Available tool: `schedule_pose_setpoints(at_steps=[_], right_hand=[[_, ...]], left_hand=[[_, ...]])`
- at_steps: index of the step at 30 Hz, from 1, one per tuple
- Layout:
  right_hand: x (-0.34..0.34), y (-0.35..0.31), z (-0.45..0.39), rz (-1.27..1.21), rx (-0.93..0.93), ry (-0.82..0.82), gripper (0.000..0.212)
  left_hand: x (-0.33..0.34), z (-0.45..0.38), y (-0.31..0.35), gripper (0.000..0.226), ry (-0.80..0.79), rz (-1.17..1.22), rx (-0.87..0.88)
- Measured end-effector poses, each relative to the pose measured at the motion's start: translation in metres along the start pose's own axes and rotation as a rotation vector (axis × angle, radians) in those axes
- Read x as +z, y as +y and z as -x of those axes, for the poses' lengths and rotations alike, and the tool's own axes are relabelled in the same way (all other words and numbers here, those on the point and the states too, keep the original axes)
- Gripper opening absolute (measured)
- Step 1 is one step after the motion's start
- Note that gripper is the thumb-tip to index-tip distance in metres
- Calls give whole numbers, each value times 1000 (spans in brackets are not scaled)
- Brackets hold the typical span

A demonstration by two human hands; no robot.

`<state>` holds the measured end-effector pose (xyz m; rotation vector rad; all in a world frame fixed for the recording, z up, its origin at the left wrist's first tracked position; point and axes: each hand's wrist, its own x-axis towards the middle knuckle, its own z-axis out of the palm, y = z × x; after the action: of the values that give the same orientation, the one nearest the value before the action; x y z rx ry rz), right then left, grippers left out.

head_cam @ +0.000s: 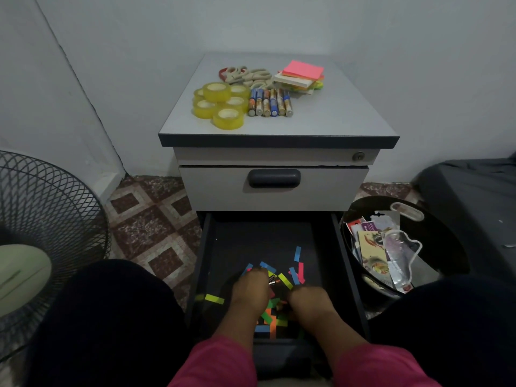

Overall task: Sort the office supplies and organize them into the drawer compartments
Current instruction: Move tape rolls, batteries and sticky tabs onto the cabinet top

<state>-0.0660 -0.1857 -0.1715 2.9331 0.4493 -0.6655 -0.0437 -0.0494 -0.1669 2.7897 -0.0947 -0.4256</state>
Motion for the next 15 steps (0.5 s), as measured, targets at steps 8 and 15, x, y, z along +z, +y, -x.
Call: schedule_pose_setpoints(at_steps=[8, 15], right_hand=[[-25, 0, 6, -610, 189, 206, 16], [-96, -3, 15, -1014, 149, 697, 16]], left_hand=[[-23, 8, 2, 6, 145, 300, -138], [-96, 9, 21, 11, 624, 739, -4]])
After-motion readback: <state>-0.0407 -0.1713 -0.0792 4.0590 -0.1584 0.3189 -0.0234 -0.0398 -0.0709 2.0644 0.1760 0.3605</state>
